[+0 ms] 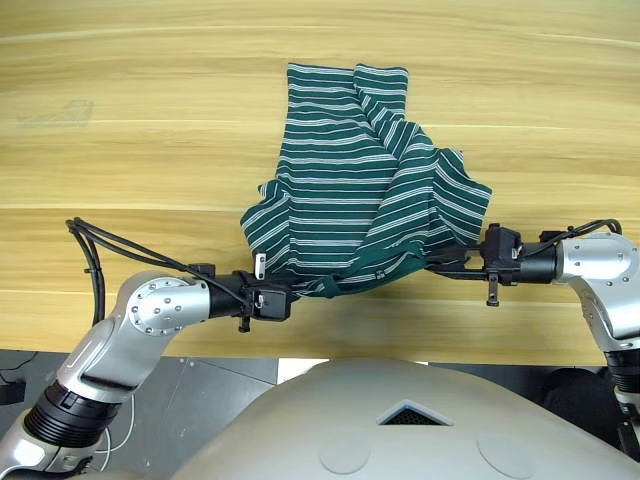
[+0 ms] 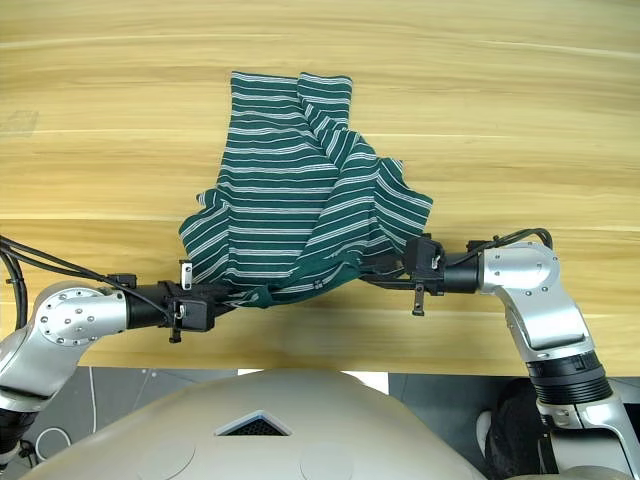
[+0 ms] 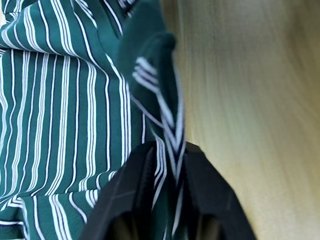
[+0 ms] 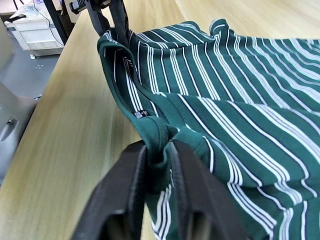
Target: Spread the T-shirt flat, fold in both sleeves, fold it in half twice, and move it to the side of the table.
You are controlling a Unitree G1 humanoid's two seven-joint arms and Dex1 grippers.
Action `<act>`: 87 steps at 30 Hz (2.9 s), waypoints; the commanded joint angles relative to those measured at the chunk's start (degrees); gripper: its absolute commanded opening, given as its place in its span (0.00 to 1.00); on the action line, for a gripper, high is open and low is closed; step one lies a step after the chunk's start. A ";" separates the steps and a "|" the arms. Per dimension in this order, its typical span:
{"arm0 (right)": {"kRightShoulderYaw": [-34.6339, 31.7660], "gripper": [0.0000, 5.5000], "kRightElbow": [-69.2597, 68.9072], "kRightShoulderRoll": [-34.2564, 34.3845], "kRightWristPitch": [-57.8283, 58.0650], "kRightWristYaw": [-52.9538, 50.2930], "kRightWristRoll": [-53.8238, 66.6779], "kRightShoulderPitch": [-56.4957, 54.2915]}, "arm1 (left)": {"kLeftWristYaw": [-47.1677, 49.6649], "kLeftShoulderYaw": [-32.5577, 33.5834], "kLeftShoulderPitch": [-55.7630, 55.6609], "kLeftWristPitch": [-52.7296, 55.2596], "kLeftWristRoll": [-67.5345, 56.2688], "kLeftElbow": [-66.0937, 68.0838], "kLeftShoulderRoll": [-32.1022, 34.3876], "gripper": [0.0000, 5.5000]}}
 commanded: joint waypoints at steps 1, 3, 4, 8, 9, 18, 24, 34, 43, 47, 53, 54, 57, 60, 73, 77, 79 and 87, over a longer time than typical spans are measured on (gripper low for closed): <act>-1.08 0.29 -1.91 -2.02 6.69 3.41 6.12 0.58 | -2.23 1.72 -0.46 2.30 -4.69 -0.85 0.43 0.31; -2.16 0.36 -3.54 -2.69 11.55 5.27 11.04 0.63 | -5.08 3.08 0.05 3.74 -9.42 -2.04 1.83 0.37; -2.51 0.39 -4.18 -2.88 13.23 5.77 12.64 0.59 | -6.26 3.77 0.32 4.23 -11.29 -2.53 2.41 0.40; -3.89 0.50 -5.69 -3.15 16.95 6.44 16.34 0.63 | -11.76 7.45 2.06 5.65 -18.43 -4.95 6.11 0.49; -4.51 0.54 -5.76 -2.94 17.47 6.37 17.09 0.54 | -13.38 9.18 2.39 6.72 -21.90 -5.88 6.90 0.54; -6.60 0.83 9.70 19.57 8.55 -27.90 1.75 -16.37 | 16.42 14.06 -29.09 15.84 -27.59 16.19 -18.56 0.62; -1.31 0.98 27.28 18.02 -3.22 -36.12 -17.19 -26.47 | 22.11 6.85 -40.53 7.86 -13.40 36.18 -24.63 0.62; 12.32 0.98 47.66 4.34 -23.05 -33.08 -41.75 -33.04 | 24.22 -3.60 -53.35 -10.23 4.87 72.52 -28.37 0.62; 12.01 0.98 51.69 5.93 -27.31 -34.78 -40.55 -32.91 | 28.25 -3.74 -55.80 -18.09 7.35 89.07 -35.22 0.62; 11.02 0.98 49.01 4.80 -27.01 -34.07 -39.42 -29.93 | 26.84 -3.20 -53.55 -20.01 7.12 87.70 -33.24 0.62; 6.67 0.98 40.03 0.31 -25.41 -33.38 -36.03 -19.64 | 20.28 3.40 -42.60 -17.29 2.93 66.92 -20.21 0.62; 6.11 0.98 38.20 -0.20 -24.86 -33.12 -35.48 -17.99 | 19.29 4.98 -39.87 -15.43 1.64 61.78 -18.50 0.62; 5.53 0.98 34.59 -0.71 -23.23 -32.46 -34.99 -15.48 | 17.92 7.19 -33.43 -10.88 -0.24 50.49 -16.65 0.62; 5.83 0.98 32.24 -0.16 -21.86 -31.72 -35.09 -14.85 | 18.07 7.35 -30.10 -7.72 -0.75 44.94 -17.60 0.62; 6.24 0.98 30.55 0.86 -20.23 -31.60 -35.67 -14.44 | 24.20 7.30 -44.40 -7.38 0.25 57.30 -25.96 0.62; 6.55 0.98 31.59 1.77 -20.63 -32.11 -36.00 -15.76 | 29.40 1.65 -59.29 -11.75 6.63 77.39 -33.61 0.62; 6.75 0.98 32.09 2.03 -21.04 -32.27 -36.24 -16.20 | 31.73 -1.59 -64.09 -14.03 10.35 86.58 -37.06 0.62; 6.44 0.98 29.94 1.84 -21.05 -32.21 -35.83 -15.35 | 34.76 -9.74 -68.46 -18.46 19.50 102.62 -43.25 0.62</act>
